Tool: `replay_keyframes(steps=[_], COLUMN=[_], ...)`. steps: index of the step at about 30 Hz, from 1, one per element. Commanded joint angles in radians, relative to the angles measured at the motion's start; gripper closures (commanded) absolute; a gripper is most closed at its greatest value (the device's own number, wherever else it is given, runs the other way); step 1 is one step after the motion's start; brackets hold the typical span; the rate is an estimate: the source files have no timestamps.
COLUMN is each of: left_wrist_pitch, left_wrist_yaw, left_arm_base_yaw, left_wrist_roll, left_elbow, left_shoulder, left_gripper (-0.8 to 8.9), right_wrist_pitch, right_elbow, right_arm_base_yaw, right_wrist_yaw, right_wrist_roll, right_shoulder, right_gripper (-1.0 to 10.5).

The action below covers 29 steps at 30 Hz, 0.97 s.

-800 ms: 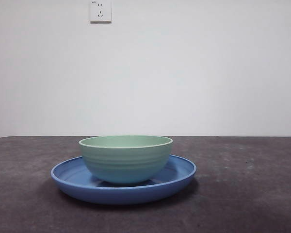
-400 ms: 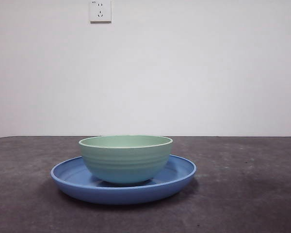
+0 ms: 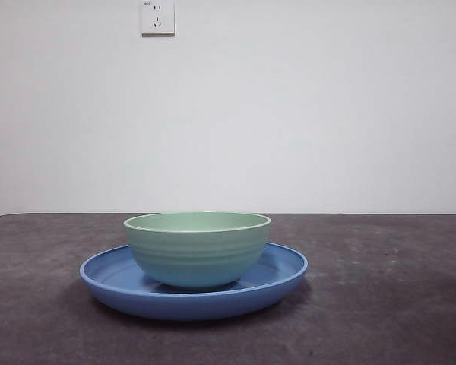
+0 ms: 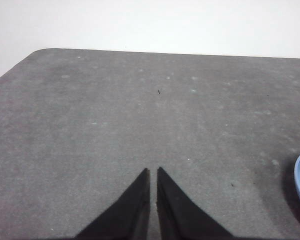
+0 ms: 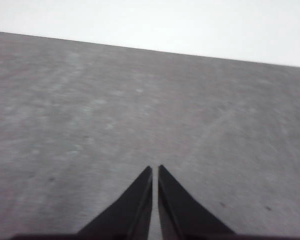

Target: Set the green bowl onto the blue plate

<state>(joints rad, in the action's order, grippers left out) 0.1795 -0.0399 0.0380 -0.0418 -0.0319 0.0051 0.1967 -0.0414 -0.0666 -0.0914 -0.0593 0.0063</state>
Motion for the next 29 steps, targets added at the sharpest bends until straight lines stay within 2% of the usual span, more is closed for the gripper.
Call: replay_keyframes(steps=[1,8,19,29], left_wrist_pitch=[0.007,0.007,0.007,0.007], left_wrist_yaw=[0.003,0.003,0.003,0.003], left_arm_base_yaw=[0.002,0.002,0.002,0.002], left_wrist_roll=[0.011,0.011,0.011,0.011], left_elbow=[0.02,0.02,0.02,0.02], left_shoulder=[-0.002,-0.002,-0.002,-0.002], left_gripper=[7.9,7.9,7.9,7.9], right_wrist_pitch=[-0.018,-0.016,-0.016,-0.017], right_elbow=[0.016,0.03,0.03,0.03], right_arm_base_yaw=[0.01,0.045,0.058,0.058], right_wrist_yaw=[0.048,0.101,0.122,0.109], right_wrist_roll=[0.034,0.029,0.055,0.057], right_shoulder=[-0.003,-0.003,-0.003,-0.003], right_gripper=[9.3,9.3,9.3,9.3])
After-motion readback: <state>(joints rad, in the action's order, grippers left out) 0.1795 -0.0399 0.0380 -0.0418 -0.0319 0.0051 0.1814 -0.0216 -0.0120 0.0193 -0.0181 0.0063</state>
